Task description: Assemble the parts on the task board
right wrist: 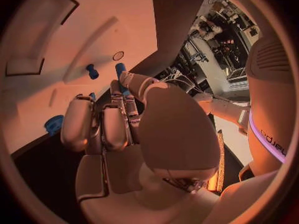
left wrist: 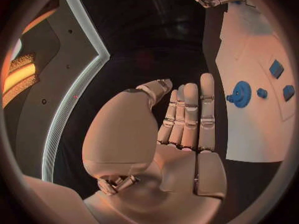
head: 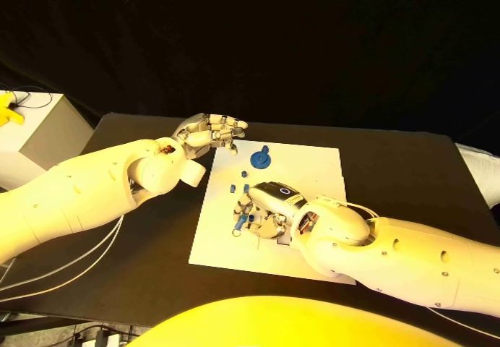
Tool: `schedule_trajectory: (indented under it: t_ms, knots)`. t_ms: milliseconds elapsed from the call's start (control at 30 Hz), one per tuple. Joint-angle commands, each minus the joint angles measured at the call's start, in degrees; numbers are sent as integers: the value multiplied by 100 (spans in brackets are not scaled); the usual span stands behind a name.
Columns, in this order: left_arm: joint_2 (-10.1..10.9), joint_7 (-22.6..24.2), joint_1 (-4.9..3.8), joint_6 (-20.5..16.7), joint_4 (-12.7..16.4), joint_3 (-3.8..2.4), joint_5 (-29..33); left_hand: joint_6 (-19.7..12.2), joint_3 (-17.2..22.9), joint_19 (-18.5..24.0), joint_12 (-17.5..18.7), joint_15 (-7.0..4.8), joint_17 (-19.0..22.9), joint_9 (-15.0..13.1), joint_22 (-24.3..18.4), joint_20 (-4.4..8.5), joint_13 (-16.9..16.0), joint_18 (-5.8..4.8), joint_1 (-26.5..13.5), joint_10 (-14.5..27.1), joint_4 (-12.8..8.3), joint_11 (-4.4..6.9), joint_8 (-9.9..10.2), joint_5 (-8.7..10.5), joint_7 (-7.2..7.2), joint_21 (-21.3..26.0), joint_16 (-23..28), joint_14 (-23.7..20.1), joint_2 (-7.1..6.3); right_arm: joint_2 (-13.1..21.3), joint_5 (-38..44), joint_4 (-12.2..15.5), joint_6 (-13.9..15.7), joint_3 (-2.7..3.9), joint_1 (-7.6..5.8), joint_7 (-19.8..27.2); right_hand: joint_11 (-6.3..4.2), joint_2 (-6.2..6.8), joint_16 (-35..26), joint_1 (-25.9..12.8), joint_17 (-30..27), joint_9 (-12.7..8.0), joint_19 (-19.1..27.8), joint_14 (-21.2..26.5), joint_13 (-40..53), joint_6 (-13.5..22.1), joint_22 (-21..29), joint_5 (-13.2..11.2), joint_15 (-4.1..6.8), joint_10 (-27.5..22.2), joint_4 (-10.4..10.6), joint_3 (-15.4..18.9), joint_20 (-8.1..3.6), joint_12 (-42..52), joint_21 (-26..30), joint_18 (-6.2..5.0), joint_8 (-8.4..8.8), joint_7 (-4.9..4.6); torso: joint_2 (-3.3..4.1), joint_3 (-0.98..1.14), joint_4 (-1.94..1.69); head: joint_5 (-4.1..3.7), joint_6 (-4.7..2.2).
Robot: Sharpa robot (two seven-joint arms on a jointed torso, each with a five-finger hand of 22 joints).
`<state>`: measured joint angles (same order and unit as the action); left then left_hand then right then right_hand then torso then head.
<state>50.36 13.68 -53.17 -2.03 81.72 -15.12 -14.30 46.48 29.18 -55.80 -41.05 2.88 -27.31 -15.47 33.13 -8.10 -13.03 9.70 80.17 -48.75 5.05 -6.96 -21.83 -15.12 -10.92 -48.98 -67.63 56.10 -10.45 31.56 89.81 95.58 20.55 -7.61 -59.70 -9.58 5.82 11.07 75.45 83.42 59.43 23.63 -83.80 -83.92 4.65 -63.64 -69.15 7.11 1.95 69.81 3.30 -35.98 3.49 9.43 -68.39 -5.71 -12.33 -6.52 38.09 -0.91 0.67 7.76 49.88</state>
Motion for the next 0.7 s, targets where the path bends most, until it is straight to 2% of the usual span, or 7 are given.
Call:
schedule_trajectory:
  t_ms: [33,133,367,700]
  knots:
    - [-14,14,-1,111,10,-4,-30,-30,-33,-41,10,-8,1,6,-9,10,10,86,4,40,12,9,-25,-4,10,30,26,-37,27,-10,186,-8,-131,-5,20,-41,-333,-38,-15,-15,-4,5,1,-37,428,-10,-5,19,27,369,5,-25,-17,19,-1,91,-25,-33,2,-3,2,33,-10]
    - [-16,13,-1,115,12,-4,-35,-30,-33,-41,10,-8,1,6,-9,10,10,86,4,40,12,9,-25,-4,10,30,26,-37,27,-29,211,-17,-132,-8,42,-48,-333,-38,-15,-15,-4,5,1,-37,428,-10,-5,19,27,369,5,-25,-17,19,-1,91,-25,-33,2,-3,-8,34,-9]
    - [-18,8,-1,115,12,-4,-40,-31,-34,-41,10,-7,1,7,-10,10,11,86,0,41,16,8,-26,-5,9,32,26,-36,30,-73,264,-55,-131,-13,93,-63,-333,-38,-15,-15,-4,5,1,-37,428,-10,-5,19,27,369,5,-25,-17,19,-1,91,-25,-33,4,1,-1,60,-16]
    - [-15,8,-1,116,18,-4,-47,-31,-34,-41,10,-7,1,7,-10,10,11,86,0,41,16,8,-26,-5,9,32,26,-36,30,-107,389,-116,-135,-25,125,-95,-333,-39,-26,-42,-22,16,4,-33,442,-4,-9,23,25,368,-28,-46,-16,11,-1,90,-29,-34,4,3,-1,66,9]
